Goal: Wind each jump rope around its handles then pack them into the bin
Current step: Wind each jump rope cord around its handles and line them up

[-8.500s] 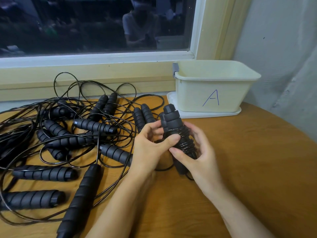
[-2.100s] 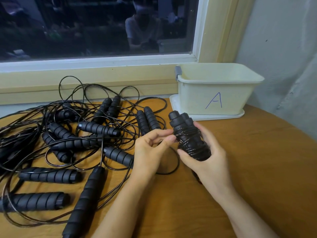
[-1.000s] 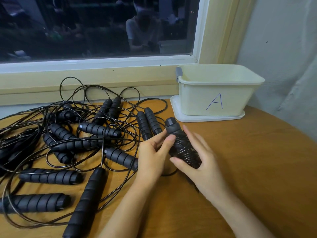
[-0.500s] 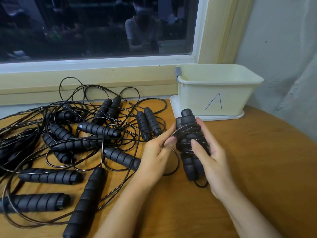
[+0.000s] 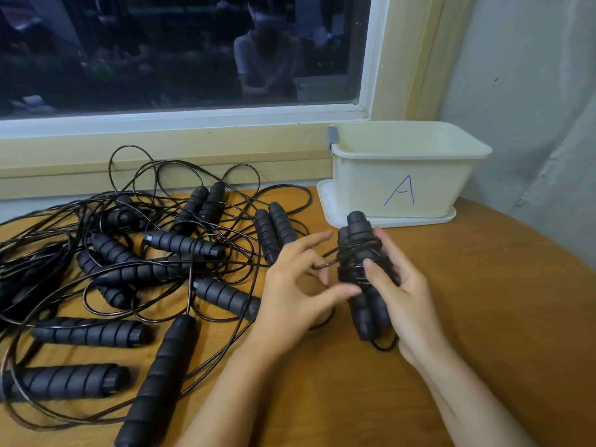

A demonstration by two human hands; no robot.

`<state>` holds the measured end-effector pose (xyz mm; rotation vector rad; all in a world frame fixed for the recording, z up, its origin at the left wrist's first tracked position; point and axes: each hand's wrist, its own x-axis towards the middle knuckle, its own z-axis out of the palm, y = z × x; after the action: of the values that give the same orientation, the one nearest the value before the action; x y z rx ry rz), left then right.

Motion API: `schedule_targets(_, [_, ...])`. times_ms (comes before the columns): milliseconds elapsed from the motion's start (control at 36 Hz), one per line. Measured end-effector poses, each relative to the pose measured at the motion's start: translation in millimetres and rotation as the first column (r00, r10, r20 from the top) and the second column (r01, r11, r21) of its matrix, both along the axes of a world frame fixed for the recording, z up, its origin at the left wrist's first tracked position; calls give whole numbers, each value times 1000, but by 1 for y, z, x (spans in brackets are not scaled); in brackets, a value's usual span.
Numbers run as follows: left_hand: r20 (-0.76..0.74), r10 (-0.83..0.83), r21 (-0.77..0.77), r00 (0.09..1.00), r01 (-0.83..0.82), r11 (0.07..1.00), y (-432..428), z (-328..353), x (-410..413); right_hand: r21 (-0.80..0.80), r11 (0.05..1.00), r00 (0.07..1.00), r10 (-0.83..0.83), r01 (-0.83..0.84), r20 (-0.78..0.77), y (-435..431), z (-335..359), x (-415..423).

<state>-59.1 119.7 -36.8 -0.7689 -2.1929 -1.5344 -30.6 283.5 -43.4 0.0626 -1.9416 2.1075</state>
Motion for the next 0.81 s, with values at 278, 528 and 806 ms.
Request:
schedule_targets(278, [692, -441, 651, 571, -231, 723, 2, 23, 6, -179, 969, 984, 179, -172, 21, -10, 5, 7])
schedule_targets(528, [686, -431, 697, 587, -360, 620, 6, 19, 6, -24, 973, 973, 226, -228, -45, -19, 4, 13])
schedule_targets(806, [684, -339, 685, 647, -407, 604, 10, 20, 9, 199, 954, 972, 234, -222, -38, -18, 1, 9])
